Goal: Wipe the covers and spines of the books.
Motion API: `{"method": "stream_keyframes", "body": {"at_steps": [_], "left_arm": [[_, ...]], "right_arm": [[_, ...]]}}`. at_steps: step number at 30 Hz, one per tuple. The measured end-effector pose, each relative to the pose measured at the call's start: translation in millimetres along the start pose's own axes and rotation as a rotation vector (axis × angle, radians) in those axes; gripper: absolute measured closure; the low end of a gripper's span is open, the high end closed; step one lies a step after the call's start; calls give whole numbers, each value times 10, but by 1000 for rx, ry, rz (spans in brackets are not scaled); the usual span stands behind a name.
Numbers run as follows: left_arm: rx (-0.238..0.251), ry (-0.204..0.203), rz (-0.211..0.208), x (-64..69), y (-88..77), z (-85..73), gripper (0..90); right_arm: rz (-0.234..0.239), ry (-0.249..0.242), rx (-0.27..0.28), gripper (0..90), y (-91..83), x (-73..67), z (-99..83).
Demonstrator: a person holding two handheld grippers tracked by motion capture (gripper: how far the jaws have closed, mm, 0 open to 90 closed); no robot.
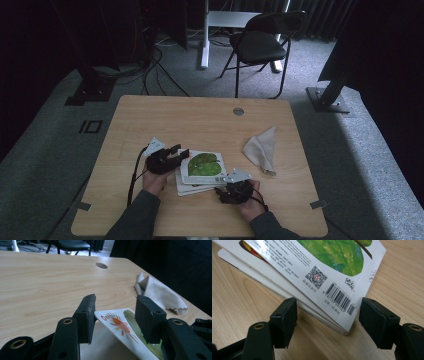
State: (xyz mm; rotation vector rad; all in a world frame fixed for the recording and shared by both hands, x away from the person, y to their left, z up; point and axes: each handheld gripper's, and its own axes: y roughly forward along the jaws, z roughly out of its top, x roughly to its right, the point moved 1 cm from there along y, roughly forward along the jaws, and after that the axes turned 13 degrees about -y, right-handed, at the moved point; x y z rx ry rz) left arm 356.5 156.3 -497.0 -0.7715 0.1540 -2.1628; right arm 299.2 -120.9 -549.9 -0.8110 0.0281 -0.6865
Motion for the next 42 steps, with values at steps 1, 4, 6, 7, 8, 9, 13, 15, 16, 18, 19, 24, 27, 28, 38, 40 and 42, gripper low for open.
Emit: {"method": "stream_keyframes", "body": {"at_steps": [1, 4, 6, 7, 8, 9, 13, 15, 16, 18, 19, 24, 27, 28, 38, 40, 42], "left_arm": [[-2, 3, 4, -1, 2, -3, 509], [-25, 18, 26, -19, 17, -26, 482], [-35, 24, 31, -38, 19, -42, 468], [-38, 22, 34, -44, 21, -49, 466], [-40, 20, 35, -54, 24, -58, 463], [-42, 19, 37, -66, 26, -64, 461], [-55, 16, 44, -97, 40, -92, 445], [-61, 16, 48, -105, 44, -103, 437], [-63, 18, 49, -112, 47, -108, 435], [-72, 19, 52, -127, 50, -120, 428], [-75, 20, 54, -134, 55, -128, 421], [-73, 21, 55, -150, 58, -149, 394], [-63, 19, 56, -157, 54, -147, 370], [-61, 18, 59, -157, 52, -147, 367], [-42, 14, 86, -218, -19, -139, 335], [-42, 7, 95, -241, -38, -150, 335], [-49, -3, 93, -266, -58, -166, 326]], "right_arm": [[4, 5, 4, 312, -2, 4, 1], [23, 35, 22, 324, -18, 24, -1], [29, 43, 34, 332, -24, 35, -3], [30, 46, 37, 334, -29, 38, -3], [32, 48, 38, 336, -30, 39, -4], [34, 49, 39, 337, -30, 42, -4], [40, 55, 42, 345, -33, 45, -4], [41, 58, 42, 345, -32, 47, -5], [40, 56, 42, 345, -31, 47, -5], [36, 52, 41, 344, -29, 44, -4], [37, 56, 39, 344, -27, 43, -5], [42, 87, 42, 341, -14, 64, -14], [51, 104, 43, 353, -9, 78, -17], [56, 107, 47, 357, -5, 83, -19], [62, 122, 51, 359, 2, 92, -25], [63, 124, 51, 360, 3, 94, -27], [63, 123, 51, 360, 2, 96, -28]]}}
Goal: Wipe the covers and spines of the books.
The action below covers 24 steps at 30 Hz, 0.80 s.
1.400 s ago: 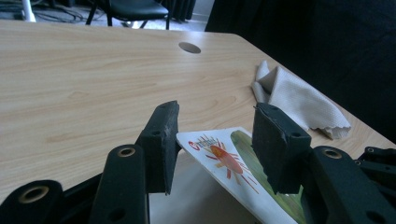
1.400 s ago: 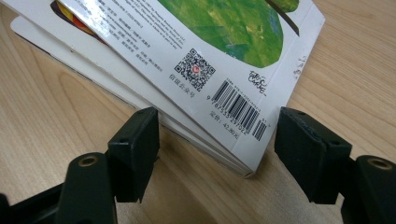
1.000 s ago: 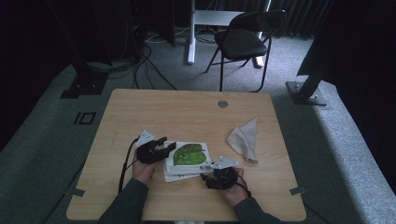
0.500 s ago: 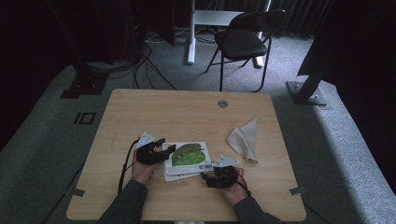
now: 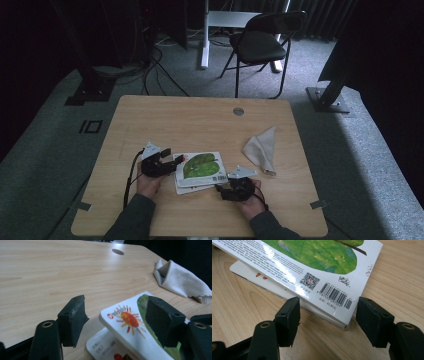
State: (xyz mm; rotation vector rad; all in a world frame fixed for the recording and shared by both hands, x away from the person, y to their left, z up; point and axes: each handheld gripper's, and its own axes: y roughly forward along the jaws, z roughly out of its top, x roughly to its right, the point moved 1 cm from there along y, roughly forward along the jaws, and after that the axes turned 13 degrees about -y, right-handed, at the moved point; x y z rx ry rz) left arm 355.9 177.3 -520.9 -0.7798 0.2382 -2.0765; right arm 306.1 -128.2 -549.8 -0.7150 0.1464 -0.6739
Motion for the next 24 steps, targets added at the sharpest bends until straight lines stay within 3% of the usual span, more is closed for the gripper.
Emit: {"method": "stream_keyframes", "body": {"at_steps": [11, 16, 24], "left_arm": [[-128, -37, -60, -4, 129, -79, 251], [-151, -19, -85, 63, 171, -64, 254], [-167, 11, -106, 127, 178, -28, 342]], "right_arm": [[-3, -3, -2, 365, 1, -6, 4], [-1, -9, -2, 375, 1, -10, 5], [9, -13, -1, 388, -1, -10, 7]]}}
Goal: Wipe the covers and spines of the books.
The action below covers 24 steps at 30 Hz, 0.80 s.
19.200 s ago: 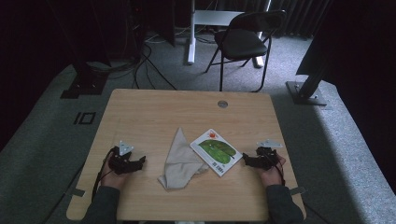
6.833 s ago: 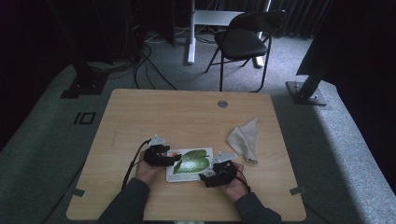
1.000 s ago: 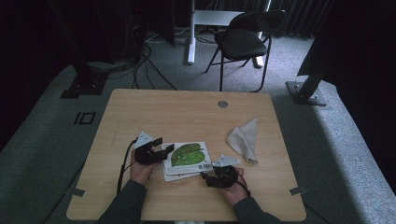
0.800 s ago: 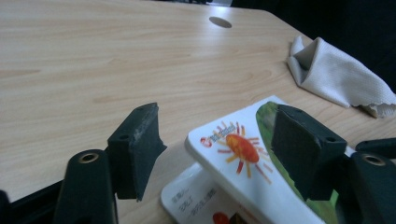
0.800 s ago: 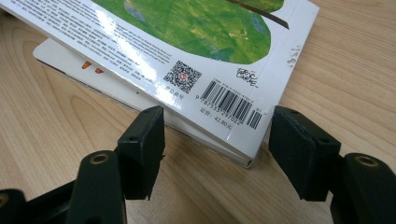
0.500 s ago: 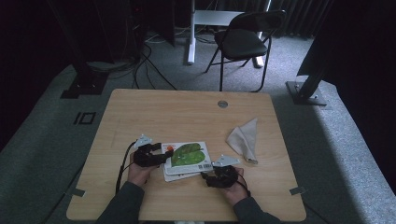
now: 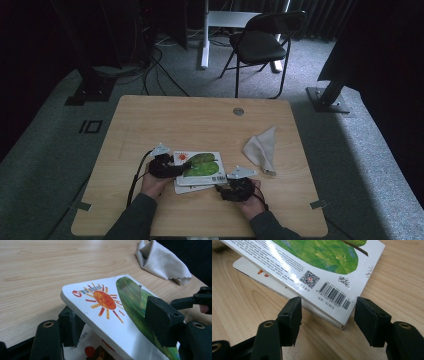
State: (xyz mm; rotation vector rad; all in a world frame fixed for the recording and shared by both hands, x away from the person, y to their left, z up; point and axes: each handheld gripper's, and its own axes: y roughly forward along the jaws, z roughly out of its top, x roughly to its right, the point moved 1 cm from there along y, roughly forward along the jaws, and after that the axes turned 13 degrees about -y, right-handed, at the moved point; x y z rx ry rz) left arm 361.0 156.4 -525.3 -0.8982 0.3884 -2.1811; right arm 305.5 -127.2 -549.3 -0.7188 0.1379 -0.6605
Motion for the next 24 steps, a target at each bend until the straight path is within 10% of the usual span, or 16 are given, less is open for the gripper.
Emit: {"method": "stream_keyframes", "body": {"at_steps": [24], "left_arm": [[9, 136, -91, 197, -125, 99, 543]], "right_arm": [[-15, -25, 4, 376, -12, -18, 14]]}}
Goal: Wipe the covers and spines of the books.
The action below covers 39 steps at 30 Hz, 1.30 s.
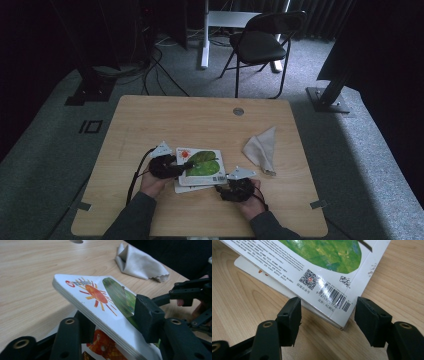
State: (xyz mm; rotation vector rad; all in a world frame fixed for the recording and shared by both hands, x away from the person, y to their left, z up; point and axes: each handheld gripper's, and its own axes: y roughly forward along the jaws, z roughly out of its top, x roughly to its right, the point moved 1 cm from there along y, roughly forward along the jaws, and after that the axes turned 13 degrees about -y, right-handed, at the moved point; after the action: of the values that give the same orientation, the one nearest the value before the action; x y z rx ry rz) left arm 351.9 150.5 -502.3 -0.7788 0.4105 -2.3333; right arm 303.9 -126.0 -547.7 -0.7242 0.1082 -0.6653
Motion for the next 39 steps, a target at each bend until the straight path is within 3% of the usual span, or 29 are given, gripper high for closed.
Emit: {"method": "stream_keyframes", "body": {"at_steps": [7, 14, 26, 30, 39], "left_arm": [[11, 40, -14, 65, -29, 17, 599], [20, 60, -42, 92, -63, 18, 643], [41, 91, -71, 165, -107, 27, 687], [74, 75, -120, 187, -141, 45, 745], [86, 111, -135, 235, -193, 39, 785]], "right_arm": [[14, -8, -14, 319, -27, 25, -10], [38, -18, 12, 287, -79, 12, 1], [-2, -6, 54, 288, -162, 66, 9], [-10, -6, 54, 289, -160, 75, 5], [-23, 1, 63, 289, -180, 90, 12]]}}
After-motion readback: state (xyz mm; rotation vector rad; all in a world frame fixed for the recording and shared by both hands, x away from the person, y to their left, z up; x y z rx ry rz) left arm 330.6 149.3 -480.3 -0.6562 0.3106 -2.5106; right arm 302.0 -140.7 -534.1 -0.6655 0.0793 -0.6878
